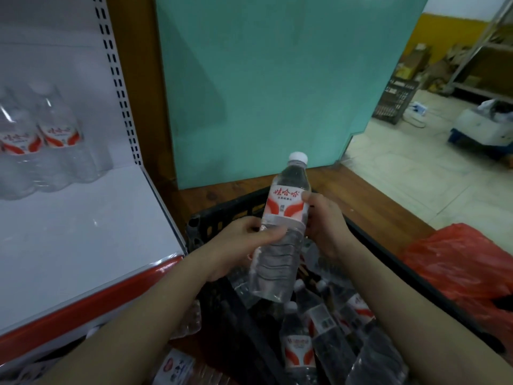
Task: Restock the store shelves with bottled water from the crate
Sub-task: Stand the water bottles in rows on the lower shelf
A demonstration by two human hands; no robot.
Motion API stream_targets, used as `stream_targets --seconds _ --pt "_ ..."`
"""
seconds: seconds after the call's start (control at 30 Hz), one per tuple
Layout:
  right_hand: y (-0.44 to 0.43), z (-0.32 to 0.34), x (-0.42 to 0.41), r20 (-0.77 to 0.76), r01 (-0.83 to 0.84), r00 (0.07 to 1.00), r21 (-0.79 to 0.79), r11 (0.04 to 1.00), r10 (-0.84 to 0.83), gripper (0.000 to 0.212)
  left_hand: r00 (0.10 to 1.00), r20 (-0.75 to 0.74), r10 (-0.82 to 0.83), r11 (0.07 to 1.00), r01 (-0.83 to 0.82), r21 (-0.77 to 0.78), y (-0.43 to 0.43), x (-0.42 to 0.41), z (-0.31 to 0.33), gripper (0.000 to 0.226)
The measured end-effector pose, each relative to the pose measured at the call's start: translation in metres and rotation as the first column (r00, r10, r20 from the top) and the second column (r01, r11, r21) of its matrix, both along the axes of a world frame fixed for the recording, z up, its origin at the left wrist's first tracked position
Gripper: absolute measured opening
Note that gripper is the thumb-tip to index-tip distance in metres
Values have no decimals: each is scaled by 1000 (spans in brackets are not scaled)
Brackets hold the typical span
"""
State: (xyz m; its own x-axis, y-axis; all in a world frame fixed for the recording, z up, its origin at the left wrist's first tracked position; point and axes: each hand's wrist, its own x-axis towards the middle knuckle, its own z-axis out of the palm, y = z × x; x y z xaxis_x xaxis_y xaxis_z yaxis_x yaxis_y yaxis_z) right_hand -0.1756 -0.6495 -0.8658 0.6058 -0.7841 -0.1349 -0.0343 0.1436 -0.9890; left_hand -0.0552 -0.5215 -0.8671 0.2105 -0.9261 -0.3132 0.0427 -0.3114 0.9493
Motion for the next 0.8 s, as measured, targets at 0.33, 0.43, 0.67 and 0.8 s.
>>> stream_targets --seconds 0.33,0.43,0.67,0.8 --pt "21 51 54 41 -331 941 -113 937 337 75 954 159 255 923 -191 -334 30 47 36 34" --pt "36 68 87 -134 -438 899 -225 870 418 73 917 187 353 887 -264 -378 47 74 45 41" --pt "67 80 187 -241 -603 797 -259 755 554 70 808 199 554 787 -431 -441 84 141 36 52" --pt "78 62 240 -221 -645 764 -242 725 606 38 772 195 605 761 -488 -427 94 179 10 51"
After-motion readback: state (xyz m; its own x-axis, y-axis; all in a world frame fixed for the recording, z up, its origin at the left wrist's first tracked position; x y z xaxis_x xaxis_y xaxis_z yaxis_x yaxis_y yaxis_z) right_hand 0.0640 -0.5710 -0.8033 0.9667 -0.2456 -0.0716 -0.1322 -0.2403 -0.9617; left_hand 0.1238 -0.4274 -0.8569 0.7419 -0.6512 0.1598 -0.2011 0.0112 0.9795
